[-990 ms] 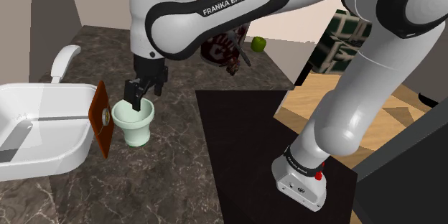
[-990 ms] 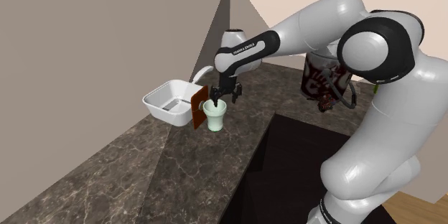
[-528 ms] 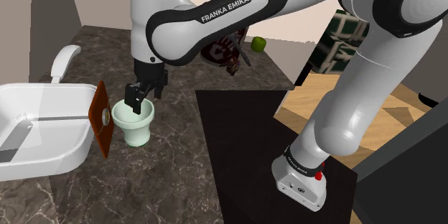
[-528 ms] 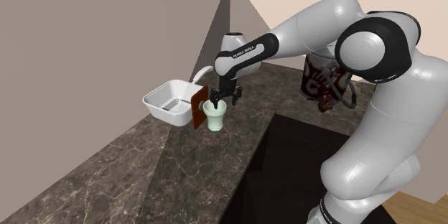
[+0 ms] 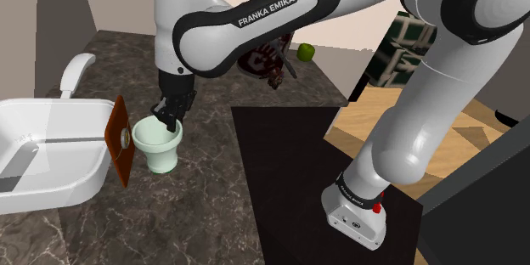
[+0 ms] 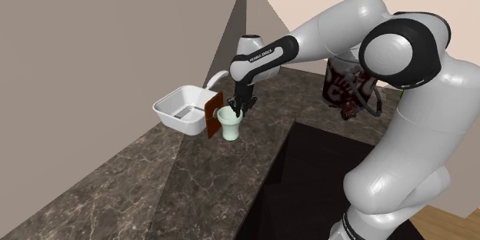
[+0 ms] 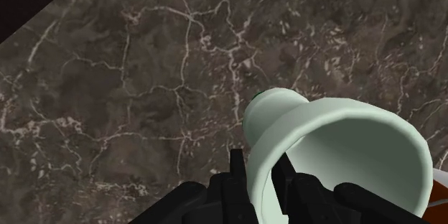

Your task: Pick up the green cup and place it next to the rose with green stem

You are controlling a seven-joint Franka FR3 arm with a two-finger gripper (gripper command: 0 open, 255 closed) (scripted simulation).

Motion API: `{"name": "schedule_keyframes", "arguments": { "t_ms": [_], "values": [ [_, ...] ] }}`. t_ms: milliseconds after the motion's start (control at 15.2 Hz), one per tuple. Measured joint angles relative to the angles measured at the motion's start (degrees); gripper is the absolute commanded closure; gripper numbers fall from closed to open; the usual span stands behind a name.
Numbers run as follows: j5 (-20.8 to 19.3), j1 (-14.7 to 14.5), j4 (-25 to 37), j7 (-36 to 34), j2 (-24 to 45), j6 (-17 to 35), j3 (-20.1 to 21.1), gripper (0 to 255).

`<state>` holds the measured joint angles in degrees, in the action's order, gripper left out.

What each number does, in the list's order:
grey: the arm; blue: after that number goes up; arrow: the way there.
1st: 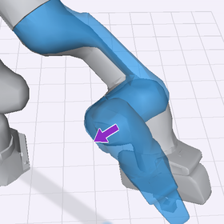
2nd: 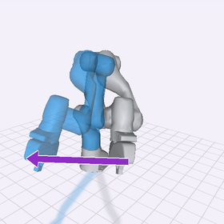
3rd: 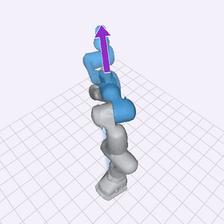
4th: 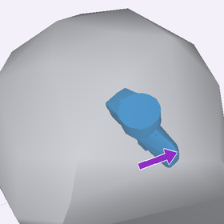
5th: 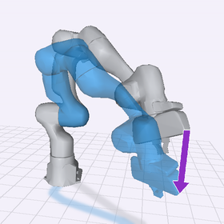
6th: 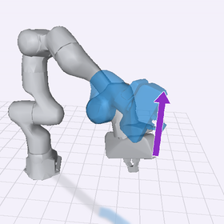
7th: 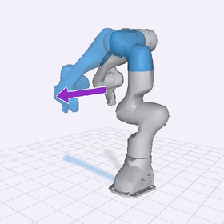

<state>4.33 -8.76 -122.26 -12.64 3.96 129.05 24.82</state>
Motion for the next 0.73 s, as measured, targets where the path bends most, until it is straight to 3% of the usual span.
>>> {"name": "schedule_keyframes", "arguments": {
  "t_ms": [726],
  "values": [
    [0.9, 0.2, 2.2, 0.5, -2.2, -4.3, -0.1, 255]
  ]
}}
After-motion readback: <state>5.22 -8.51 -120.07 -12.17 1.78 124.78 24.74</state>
